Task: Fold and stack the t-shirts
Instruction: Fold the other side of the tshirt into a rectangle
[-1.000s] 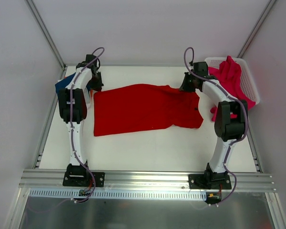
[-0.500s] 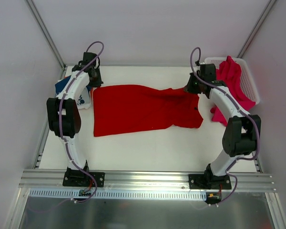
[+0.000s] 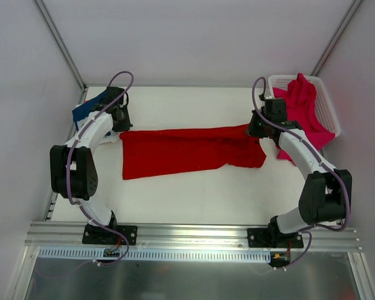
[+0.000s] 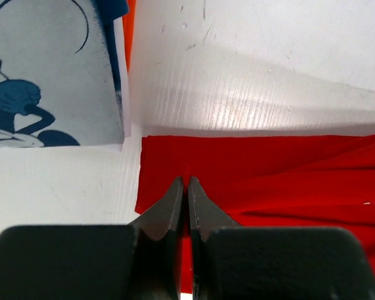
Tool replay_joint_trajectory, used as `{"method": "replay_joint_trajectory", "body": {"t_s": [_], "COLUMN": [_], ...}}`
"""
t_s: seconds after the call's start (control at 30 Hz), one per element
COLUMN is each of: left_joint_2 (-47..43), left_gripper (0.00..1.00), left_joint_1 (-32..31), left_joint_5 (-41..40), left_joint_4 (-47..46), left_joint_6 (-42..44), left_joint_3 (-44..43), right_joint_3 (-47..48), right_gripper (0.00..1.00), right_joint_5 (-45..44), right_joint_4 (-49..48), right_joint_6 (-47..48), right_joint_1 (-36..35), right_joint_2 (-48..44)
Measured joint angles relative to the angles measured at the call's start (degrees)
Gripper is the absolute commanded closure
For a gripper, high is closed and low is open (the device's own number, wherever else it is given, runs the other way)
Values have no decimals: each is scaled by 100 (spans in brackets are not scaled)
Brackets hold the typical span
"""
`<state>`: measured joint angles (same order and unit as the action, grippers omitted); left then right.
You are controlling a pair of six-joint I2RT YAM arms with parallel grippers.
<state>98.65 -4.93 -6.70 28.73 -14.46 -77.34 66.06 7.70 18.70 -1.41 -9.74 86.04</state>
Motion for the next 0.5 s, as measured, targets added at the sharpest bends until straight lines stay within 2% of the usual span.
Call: {"method": "replay_joint_trajectory", "body": {"t_s": [0.37, 0.4, 0.43, 0.47, 0.5], "left_joint_2": [-804, -848, -879, -898, -901], "left_gripper": [99, 75, 58, 35, 6], "left_joint_1": [-103, -118, -151, -153, -157], "left_joint_5": [-245, -315, -382, -450, -501], "left_joint_4": [-369, -409, -415, -439, -446], "left_joint_6": [-186, -212, -212, -236, -267], "left_joint_3": [940, 1051, 1152, 1255, 1351], "right_joint_3": [-852, -935, -1016, -1106, -1174], "right_gripper": [100, 100, 100, 100, 100], "right_joint_5": [-293, -350, -409, -450, -501], "right_joint_4": [-37, -48, -59, -90, -94], "right_joint_6": [4, 4, 4, 7, 9], "right_joint_1": [-146, -151, -157, -166, -168], "right_joint_2": [-463, -470, -470, -470, -470]}}
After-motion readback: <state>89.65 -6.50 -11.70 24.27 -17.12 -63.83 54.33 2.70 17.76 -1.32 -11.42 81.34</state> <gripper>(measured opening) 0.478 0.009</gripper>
